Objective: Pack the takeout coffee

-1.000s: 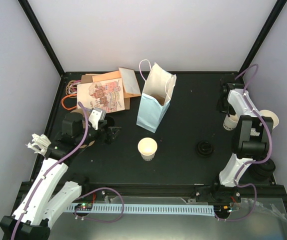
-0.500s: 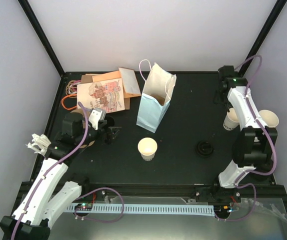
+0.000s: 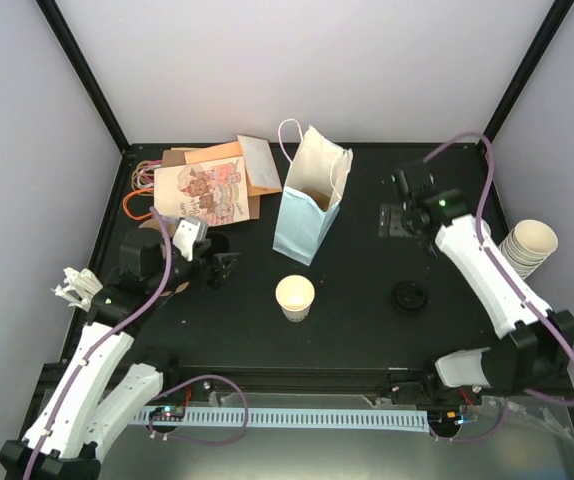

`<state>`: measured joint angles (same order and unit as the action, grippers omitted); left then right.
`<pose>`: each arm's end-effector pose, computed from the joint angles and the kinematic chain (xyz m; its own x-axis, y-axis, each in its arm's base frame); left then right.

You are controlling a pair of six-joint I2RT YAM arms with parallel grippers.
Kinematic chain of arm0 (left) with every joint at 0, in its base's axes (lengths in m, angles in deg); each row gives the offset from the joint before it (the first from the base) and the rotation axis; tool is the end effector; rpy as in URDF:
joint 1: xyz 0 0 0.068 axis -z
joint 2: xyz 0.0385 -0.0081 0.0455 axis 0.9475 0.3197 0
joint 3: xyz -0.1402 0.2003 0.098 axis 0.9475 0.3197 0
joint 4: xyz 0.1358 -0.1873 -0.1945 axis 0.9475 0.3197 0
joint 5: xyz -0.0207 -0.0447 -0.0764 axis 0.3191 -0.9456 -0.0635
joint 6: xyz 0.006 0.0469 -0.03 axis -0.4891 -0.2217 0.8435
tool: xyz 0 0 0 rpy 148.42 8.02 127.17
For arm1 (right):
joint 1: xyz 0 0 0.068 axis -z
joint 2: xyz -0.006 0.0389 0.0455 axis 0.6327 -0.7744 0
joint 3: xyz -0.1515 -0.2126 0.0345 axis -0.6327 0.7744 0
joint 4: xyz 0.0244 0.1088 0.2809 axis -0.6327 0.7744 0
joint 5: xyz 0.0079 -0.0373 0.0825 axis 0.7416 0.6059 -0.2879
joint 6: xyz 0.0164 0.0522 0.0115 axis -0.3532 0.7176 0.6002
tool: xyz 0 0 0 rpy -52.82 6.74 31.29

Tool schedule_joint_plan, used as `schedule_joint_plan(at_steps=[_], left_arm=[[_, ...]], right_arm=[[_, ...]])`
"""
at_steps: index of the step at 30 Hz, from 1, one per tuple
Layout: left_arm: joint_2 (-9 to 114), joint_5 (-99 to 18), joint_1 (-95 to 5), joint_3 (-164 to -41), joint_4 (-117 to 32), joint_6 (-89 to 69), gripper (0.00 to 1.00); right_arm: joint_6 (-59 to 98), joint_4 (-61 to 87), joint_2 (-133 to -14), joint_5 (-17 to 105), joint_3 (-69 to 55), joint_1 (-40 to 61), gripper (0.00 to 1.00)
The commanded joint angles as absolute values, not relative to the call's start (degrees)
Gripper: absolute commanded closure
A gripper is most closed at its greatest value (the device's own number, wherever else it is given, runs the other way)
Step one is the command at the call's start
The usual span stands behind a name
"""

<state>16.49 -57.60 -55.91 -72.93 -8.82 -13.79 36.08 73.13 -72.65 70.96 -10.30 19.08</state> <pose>0.1911 -0.0699 0.2988 -0.5382 0.0172 -0.8426 0.5330 0.7814 -0.3245 0.3037 0.0977 0.3193 -0.8322 0.0927 -0.5466 0.1681 0.9817 -0.0893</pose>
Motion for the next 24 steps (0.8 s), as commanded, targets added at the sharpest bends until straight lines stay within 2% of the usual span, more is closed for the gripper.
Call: schedule_joint_plan(at_steps=[1, 6, 16, 20, 24], left_arm=[[14.6, -56.5, -55.8, -72.9, -9.6, -13.0, 0.01], [14.9, -57.5, -55.8, -72.7, -10.0, -13.2, 0.01], [15.6, -58.6, -55.8, -72.4, -10.4, -13.2, 0.01], [15.6, -58.6, -55.8, -72.3, -10.4, -13.2, 0.01], [15.5, -58.7, -55.8, -72.4, -10.4, -13.2, 0.01]], right_arm=[[38.6, 68.5, -65.9, 63.2, 2.3, 18.7, 0.0], [39.9, 66.5, -64.1, 58.1, 11.3, 18.7, 0.0], [47.3, 67.9, -63.3, 59.3, 15.7, 18.2, 0.0], [51.8, 65.1, -65.1, 57.4, 21.5, 18.2, 0.09], [54.3, 64.9, -63.9, 61.0, 23.2, 18.3, 0.12]])
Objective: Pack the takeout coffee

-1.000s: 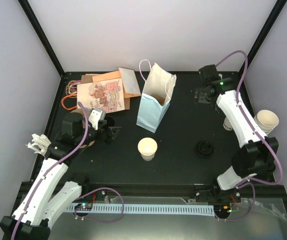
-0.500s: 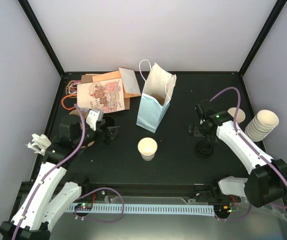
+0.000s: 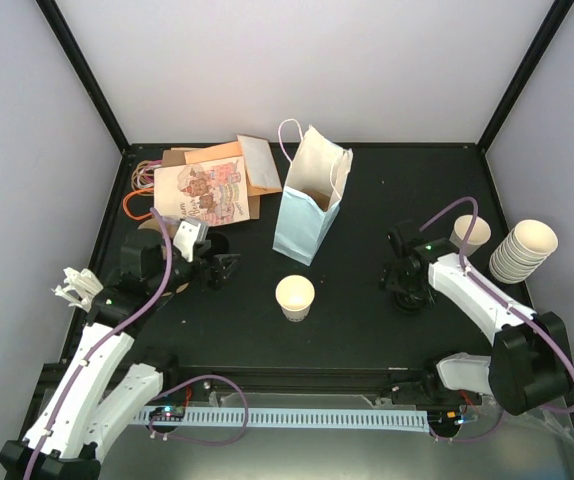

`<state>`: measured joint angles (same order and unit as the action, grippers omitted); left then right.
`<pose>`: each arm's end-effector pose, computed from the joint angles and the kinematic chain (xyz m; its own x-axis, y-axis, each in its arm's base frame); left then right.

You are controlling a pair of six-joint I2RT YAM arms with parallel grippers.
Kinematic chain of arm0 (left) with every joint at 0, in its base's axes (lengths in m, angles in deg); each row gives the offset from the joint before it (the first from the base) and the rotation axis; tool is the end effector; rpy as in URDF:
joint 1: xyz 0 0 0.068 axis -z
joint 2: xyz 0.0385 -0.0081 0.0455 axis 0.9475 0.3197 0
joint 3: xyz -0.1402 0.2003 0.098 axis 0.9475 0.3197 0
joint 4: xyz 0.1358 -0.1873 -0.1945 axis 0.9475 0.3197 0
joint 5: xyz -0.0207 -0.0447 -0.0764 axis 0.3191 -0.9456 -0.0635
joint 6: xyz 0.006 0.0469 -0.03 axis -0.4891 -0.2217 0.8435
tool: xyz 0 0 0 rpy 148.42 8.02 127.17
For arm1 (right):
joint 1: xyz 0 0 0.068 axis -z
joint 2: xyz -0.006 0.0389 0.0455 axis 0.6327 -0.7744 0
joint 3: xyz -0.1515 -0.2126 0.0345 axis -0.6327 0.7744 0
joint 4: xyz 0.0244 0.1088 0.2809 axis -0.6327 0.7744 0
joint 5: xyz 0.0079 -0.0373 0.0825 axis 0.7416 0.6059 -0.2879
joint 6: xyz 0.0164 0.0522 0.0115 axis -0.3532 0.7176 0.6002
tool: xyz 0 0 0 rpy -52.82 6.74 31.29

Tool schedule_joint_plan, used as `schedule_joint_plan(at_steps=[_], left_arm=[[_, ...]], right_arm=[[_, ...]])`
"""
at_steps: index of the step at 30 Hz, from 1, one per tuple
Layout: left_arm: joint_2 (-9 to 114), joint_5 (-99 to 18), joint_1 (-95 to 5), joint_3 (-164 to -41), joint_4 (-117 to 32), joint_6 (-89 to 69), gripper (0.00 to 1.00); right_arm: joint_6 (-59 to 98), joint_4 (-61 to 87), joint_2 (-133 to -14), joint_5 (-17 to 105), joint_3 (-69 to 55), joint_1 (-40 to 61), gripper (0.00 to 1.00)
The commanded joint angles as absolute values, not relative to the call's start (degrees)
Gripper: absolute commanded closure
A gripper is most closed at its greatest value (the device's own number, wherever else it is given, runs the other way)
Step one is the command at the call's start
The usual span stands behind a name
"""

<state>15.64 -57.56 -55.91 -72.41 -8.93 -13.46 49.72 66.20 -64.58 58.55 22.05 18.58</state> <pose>0.1888 -0.0693 0.2982 -0.5350 0.0109 -0.8448 0.5319 0.7812 -0.3267 0.2346 0.0833 0.1743 -0.9322 0.2871 -0.2204 0.2924 0.9563 0.0086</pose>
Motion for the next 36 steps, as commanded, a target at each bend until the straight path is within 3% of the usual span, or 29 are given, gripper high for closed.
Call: schedule_joint_plan(at_steps=[1, 12, 16, 20, 36], left_arm=[[15.5, -58.7, -55.8, -72.4, -10.4, -13.2, 0.01], [15.3, -58.8, -55.8, -72.3, -10.4, -13.2, 0.01], [15.3, -58.8, -55.8, -72.2, -10.4, -13.3, 0.01], [15.3, -58.8, -55.8, -72.2, -10.3, -13.3, 0.01], [15.7, -58.7, -55.8, -72.3, -10.3, -13.3, 0.01]], right_arm=[[54.8, 65.1, -63.5, 62.1, 23.4, 18.3, 0.12], [57.7, 63.6, -64.3, 65.0, 25.3, 20.2, 0.2], [56.3, 61.5, -65.6, 63.3, 25.4, 21.5, 0.19], [55.3, 60.7, -66.9, 62.8, 25.4, 22.4, 0.1], [53.4, 57.1, -68.6, 58.5, 27.6, 25.4, 0.17]])
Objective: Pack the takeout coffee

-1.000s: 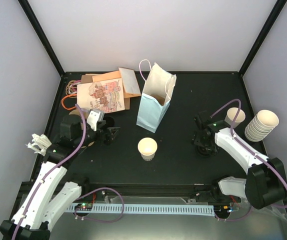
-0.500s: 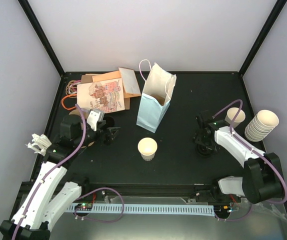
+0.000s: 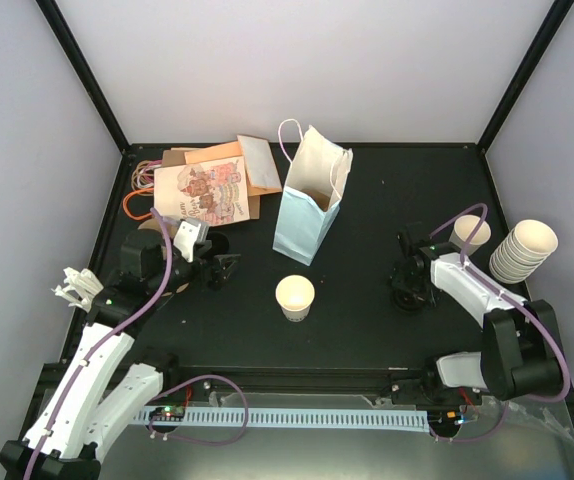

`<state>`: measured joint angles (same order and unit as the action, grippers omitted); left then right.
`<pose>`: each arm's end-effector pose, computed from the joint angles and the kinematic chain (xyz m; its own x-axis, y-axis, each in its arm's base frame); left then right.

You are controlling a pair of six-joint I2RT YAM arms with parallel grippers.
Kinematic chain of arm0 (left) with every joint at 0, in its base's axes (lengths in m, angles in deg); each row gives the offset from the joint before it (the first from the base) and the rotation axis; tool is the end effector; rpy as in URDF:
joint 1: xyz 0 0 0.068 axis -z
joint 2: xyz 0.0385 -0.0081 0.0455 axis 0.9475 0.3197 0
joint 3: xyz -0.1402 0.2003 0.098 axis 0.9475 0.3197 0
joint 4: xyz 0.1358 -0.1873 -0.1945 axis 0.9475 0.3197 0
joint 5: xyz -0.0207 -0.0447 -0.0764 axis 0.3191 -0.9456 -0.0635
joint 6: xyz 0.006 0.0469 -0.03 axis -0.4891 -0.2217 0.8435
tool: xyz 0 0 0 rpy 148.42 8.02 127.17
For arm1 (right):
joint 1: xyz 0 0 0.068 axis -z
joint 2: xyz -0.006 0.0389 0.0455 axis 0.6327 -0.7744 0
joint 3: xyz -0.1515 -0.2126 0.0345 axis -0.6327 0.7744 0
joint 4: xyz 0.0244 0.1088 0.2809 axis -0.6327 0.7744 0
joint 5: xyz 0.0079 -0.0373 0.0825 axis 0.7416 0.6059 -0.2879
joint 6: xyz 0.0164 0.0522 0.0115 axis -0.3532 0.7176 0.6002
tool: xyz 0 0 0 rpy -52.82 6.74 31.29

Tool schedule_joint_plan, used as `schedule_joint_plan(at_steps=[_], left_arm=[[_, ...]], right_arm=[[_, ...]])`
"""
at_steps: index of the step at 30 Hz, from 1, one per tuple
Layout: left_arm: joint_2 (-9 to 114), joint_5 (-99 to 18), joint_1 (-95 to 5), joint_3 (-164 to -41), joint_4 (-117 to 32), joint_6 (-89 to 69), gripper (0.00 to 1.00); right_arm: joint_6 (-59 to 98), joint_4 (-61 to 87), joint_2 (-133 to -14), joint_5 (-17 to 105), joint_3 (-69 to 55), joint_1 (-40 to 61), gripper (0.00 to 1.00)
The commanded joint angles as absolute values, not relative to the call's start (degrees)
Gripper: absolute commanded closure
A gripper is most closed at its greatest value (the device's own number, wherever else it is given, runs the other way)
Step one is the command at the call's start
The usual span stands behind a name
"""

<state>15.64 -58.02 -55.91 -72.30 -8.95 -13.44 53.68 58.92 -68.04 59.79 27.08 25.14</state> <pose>0.1887 -0.0695 0.2976 -0.5372 0.0117 -0.8434 0.5364 0.7764 -0.3309 0.2416 0.0549 0.1369 -0.8652 0.4516 -0.2178 0.4639 0.8859 -0.0061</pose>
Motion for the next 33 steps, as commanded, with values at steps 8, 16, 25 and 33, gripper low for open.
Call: schedule_joint_plan(at_steps=[8, 16, 25, 33], left_arm=[[15.7, -58.7, -55.8, -72.2, -10.2, -13.3, 0.01], [15.6, -58.7, -55.8, -72.2, -10.1, -13.3, 0.01], [15.5, -58.7, -55.8, -72.2, -10.2, -13.3, 0.01], [15.6, -59.2, -55.7, -72.2, -10.3, -13.3, 0.01]], right_arm=[[53.2, 58.1, -68.3, 58.1, 27.6, 25.4, 0.23], [52.9, 61.6, -64.8, 57.7, 25.8, 25.4, 0.24], [52.5, 65.4, -61.9, 57.4, 22.7, 25.4, 0.25], [53.2, 65.8, -60.7, 59.3, 22.9, 25.4, 0.25]])
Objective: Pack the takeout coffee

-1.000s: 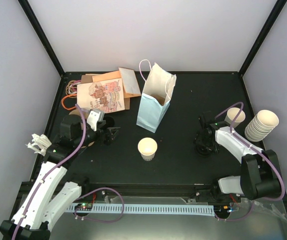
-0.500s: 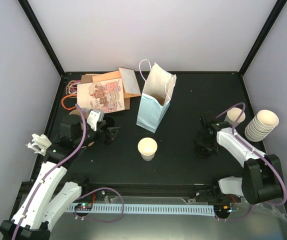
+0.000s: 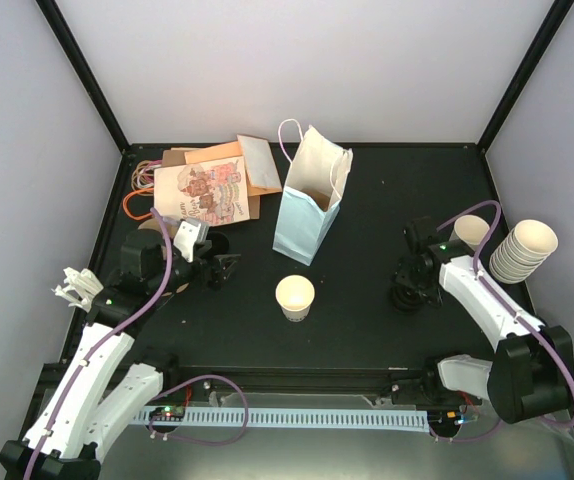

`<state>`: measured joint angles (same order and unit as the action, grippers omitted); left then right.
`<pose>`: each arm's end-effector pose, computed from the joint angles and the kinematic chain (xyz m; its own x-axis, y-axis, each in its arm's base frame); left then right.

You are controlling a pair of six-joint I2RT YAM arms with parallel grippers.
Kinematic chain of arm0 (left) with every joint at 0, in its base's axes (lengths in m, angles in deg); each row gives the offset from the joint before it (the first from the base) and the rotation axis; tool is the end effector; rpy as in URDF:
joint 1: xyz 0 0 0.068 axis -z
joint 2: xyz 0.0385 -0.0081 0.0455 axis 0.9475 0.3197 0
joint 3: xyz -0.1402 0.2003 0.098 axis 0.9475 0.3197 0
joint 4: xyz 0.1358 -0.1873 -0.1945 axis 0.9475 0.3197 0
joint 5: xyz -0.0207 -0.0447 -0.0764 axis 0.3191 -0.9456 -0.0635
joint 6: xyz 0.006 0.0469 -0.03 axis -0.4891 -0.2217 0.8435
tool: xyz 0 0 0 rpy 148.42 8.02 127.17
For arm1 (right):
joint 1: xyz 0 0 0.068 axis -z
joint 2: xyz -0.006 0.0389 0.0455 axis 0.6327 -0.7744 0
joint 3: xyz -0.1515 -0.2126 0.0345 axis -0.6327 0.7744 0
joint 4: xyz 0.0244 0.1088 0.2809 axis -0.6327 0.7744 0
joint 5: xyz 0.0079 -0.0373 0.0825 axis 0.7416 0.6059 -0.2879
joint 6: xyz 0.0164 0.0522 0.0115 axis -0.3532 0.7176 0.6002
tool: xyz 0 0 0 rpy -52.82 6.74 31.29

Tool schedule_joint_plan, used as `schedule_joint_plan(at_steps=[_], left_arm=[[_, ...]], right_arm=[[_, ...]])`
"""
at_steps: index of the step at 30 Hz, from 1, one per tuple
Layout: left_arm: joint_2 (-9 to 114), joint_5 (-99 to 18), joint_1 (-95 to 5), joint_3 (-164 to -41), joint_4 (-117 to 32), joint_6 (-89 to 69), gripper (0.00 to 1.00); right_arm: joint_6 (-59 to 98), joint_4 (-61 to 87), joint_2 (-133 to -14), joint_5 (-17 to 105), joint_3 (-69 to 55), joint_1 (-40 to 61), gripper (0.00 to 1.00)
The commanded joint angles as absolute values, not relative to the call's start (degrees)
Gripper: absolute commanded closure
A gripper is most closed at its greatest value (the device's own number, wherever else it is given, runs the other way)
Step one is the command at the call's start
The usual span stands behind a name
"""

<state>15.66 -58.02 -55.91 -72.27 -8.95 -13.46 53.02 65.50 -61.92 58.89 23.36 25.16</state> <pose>0.1888 -0.0695 0.2973 -0.5377 0.0122 -0.8430 0.5363 0.7765 -0.3309 0.2372 0.0543 0.1781 -0.8597 0.4458 -0.2494 0.4508 0.8917 0.0403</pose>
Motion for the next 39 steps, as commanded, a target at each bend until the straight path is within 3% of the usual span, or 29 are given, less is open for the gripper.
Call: schedule_joint_plan(at_steps=[1, 15, 26, 39], left_arm=[[15.7, -59.6, -55.7, -72.2, -10.4, -13.3, 0.01], [16.2, -61.9, -55.6, -72.4, -10.4, -13.4, 0.01], [17.8, -67.6, -55.4, -71.1, -11.9, -8.5, 0.01], [19.7, -63.3, -55.9, -70.8, -10.5, 0.0, 0.01]], right_arm=[[53.1, 65.3, -60.5, 58.1, 23.1, 25.4, 0.25], [46.5, 66.6, -58.6, 51.2, 20.2, 24.3, 0.24], [44.5, 69.8, -57.3, 51.8, 12.2, 9.9, 0.24], [36.0, 71.5, -59.3, 52.7, 3.4, -1.6, 0.25]])
